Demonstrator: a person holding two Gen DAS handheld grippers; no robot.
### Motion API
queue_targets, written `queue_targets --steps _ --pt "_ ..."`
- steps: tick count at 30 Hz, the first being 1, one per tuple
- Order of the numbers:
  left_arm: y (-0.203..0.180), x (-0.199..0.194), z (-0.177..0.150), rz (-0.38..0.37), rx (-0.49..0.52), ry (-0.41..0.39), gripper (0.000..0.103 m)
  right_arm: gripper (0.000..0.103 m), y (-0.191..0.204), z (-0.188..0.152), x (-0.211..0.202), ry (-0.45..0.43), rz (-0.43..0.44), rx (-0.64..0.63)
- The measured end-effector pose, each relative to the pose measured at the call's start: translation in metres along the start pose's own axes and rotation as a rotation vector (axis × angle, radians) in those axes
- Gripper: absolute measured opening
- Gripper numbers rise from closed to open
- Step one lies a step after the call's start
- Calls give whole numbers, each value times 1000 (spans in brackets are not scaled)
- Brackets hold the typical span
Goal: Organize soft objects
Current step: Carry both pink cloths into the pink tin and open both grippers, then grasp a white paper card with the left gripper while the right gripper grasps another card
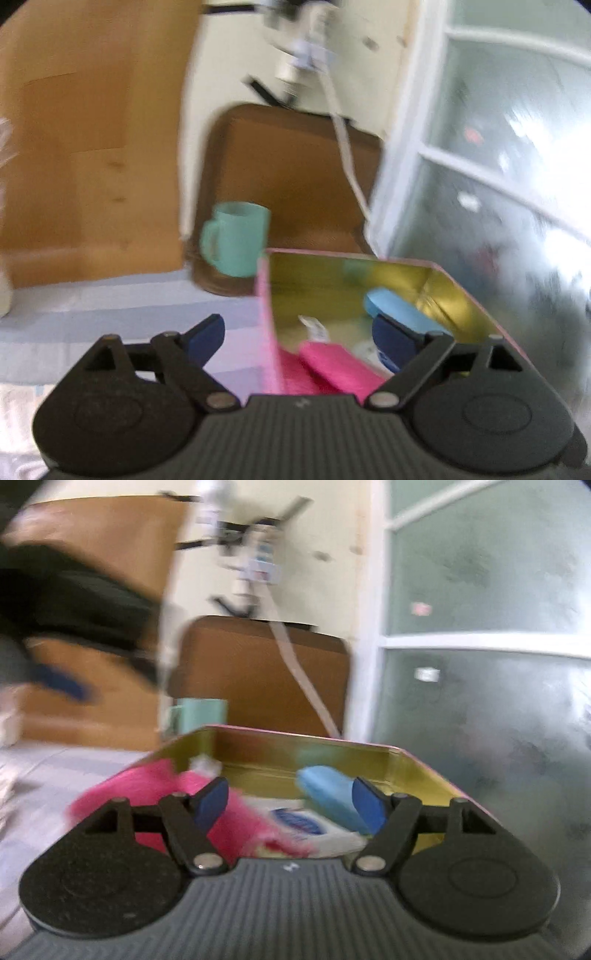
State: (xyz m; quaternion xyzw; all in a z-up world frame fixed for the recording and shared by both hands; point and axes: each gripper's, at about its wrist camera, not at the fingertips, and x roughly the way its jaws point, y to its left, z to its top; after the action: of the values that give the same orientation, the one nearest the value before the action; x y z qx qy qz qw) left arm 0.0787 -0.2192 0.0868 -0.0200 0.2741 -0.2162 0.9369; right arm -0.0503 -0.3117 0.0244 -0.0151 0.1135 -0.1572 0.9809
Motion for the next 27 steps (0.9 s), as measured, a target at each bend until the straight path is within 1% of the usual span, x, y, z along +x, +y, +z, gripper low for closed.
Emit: queue_targets --steps 2,3,4,6,9,10,12,15,18,20,21,22,23,24,25,27 --pt "20 -13 6 16 -58 -21 90 76 -10 6 3 -3 -69 56" --pt "31 -23 6 24 -83 -33 90 76 -14 9 0 -11 -71 79" --pt "40 -31 5 30 -92 -43 90 76 -15 12 -6 -22 -49 102" --pt "61 -50 -4 66 -79 -60 90 76 -9 18 -19 -51 22 137" --pt "91 -68 -25 152 -68 -51 90 76 15 25 -41 -89 171 132" --pt "107 -75 -36 178 -90 -37 89 76 26 27 -46 -88 233 126" --pt "137 -91 -54 214 -155 -13 87 68 52 28 -54 -64 373 105" --pt "187 -113 -84 276 -286 17 84 66 98 25 -55 9 561 48" --pt "230 -133 -110 346 -380 45 84 66 145 18 -44 118 674 -10" --pt "249 -146 -124 373 -419 49 84 67 171 15 -28 179 697 -25" --pt "257 -152 -129 381 -435 49 84 70 182 15 -16 219 709 -18" --pt "263 -157 -133 384 -446 47 84 73 188 15 -4 252 719 2" --pt "268 -162 -135 381 -456 45 84 82 193 17 10 282 720 32" --pt "272 -166 -137 375 -463 44 84 86 197 17 23 316 710 70" --pt "276 -167 -137 365 -466 42 85 86 201 17 40 361 692 113" --pt "283 -170 -137 344 -478 38 86 86 209 12 58 438 684 172"
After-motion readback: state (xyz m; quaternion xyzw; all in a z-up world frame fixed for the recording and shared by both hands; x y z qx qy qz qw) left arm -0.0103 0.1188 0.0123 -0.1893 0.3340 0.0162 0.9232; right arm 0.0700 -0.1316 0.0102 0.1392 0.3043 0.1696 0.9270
